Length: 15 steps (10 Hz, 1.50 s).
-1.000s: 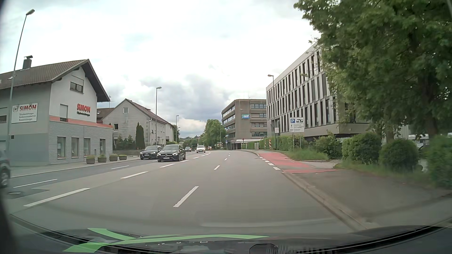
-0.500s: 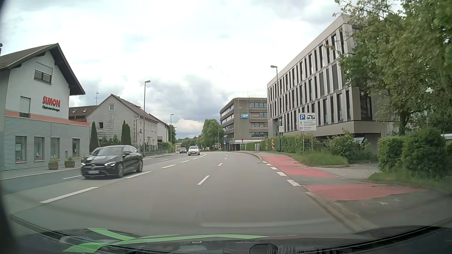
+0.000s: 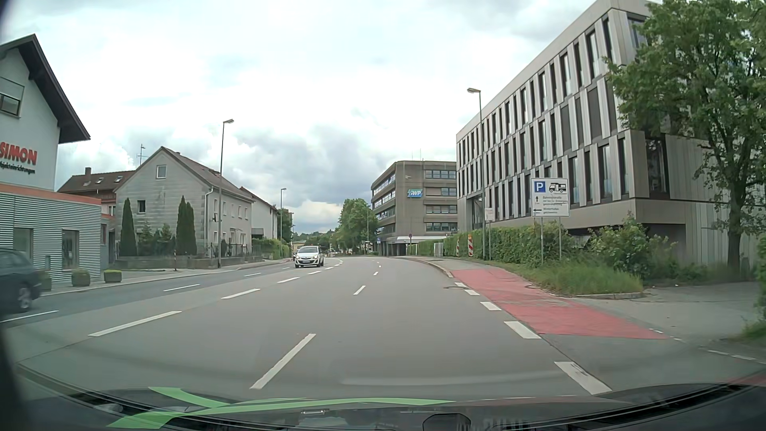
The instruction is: Follow the waypoints while adhering to traffic rules and regulations
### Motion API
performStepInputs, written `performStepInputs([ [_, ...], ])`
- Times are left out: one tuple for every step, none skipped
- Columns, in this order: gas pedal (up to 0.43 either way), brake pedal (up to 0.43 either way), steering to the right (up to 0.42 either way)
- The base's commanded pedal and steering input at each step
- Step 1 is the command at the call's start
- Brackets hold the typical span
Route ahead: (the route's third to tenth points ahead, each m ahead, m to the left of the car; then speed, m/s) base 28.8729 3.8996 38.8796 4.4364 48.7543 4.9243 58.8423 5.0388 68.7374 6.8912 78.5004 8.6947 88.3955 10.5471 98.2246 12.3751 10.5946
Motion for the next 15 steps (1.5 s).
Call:
performStepInputs([
  [0.067,0.0,-0.007],
  [0.067,0.0,-0.008],
  [0.067,0.0,-0.008],
  [0.067,0.0,-0.007],
  [0.067,0.0,-0.007],
  [0.067,0.0,-0.008],
  [0.067,0.0,-0.007],
  [0.067,0.0,-0.007],
  [0.079,0.0,-0.007],
  [0.079,0.0,-0.007],
  [0.067,0.0,-0.007],
  [0.067,0.0,-0.007],
  [0.067,0.0,-0.007],
  [0.067,0.0,-0.007],
  [0.067,0.0,-0.007],
])
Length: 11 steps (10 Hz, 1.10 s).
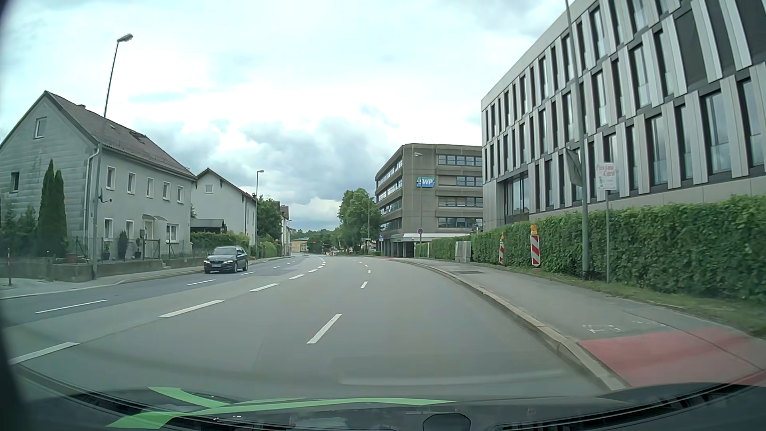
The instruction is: Follow the waypoints while adhering to traffic rules and regulations
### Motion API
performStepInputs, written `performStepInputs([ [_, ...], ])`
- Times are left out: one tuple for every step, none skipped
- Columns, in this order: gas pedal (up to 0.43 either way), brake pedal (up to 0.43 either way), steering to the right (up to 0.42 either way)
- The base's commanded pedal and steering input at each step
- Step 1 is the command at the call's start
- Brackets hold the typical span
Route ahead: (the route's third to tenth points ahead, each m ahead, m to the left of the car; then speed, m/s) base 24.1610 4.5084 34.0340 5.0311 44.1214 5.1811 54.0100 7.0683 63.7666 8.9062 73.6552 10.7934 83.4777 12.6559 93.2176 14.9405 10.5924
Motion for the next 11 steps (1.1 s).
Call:
performStepInputs([
  [0.067,0.0,-0.007],
  [0.059,0.0,-0.007],
  [0.059,0.0,-0.007],
  [0.059,0.0,-0.007],
  [0.059,0.0,-0.007],
  [0.059,0.0,-0.007],
  [0.059,0.0,-0.007],
  [0.059,0.0,-0.007],
  [0.059,0.0,-0.009],
  [0.059,0.0,-0.012],
  [0.059,0.0,-0.015],
])
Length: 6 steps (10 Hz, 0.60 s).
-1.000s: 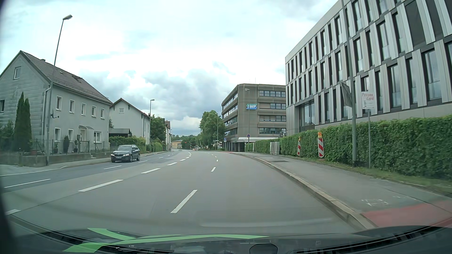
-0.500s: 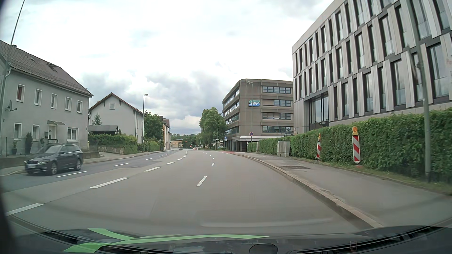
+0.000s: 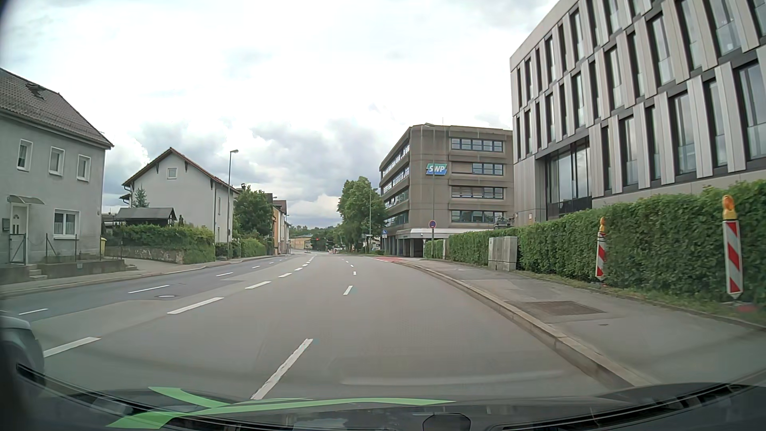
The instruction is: Follow the waypoints while adhering to traffic rules and regulations
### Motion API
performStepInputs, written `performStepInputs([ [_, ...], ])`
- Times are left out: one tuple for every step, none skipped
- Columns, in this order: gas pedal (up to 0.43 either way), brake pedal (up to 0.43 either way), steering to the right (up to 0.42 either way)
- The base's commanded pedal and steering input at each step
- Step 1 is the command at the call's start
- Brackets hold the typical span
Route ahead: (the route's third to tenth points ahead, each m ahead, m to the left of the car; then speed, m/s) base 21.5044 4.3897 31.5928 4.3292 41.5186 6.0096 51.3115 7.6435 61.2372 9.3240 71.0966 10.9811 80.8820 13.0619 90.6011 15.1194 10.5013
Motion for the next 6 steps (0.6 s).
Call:
performStepInputs([
  [0.059,0.0,-0.019],
  [0.059,0.0,-0.02],
  [0.059,0.0,-0.02],
  [0.059,0.0,-0.02],
  [0.059,0.0,-0.02],
  [0.067,0.0,-0.02],
])
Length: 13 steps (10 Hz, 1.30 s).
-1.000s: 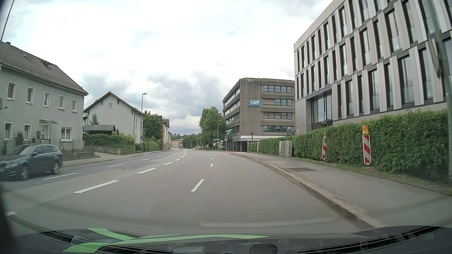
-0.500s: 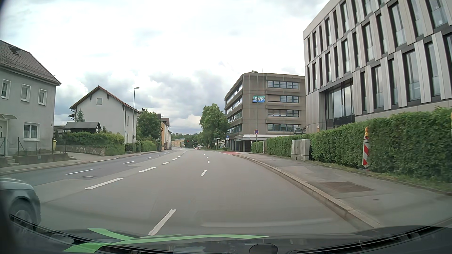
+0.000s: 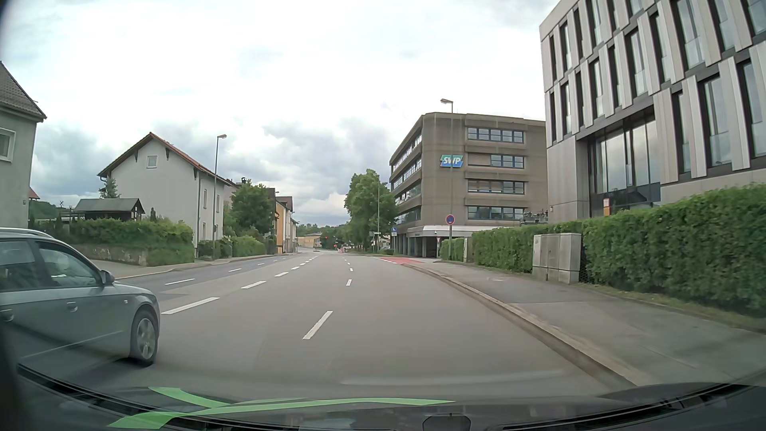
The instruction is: Follow the waypoints while adhering to traffic rules and regulations
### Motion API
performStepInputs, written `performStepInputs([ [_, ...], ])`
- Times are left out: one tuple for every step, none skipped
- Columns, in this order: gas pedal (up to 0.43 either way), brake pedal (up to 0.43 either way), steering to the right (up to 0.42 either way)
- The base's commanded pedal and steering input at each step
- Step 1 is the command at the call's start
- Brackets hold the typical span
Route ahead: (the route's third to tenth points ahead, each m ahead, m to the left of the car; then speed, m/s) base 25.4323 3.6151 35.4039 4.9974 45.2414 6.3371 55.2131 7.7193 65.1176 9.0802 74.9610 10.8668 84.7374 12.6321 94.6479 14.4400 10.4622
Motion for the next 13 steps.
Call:
performStepInputs([
  [0.067,0.0,-0.02],
  [0.067,0.0,-0.02],
  [0.067,0.0,-0.02],
  [0.067,0.0,-0.02],
  [0.067,0.0,-0.02],
  [0.067,0.0,-0.021],
  [0.067,0.0,-0.021],
  [0.067,0.0,-0.021],
  [0.067,0.0,-0.021],
  [0.067,0.0,-0.021],
  [0.067,0.0,-0.022],
  [0.067,0.0,-0.022],
  [0.067,0.0,-0.021],
])
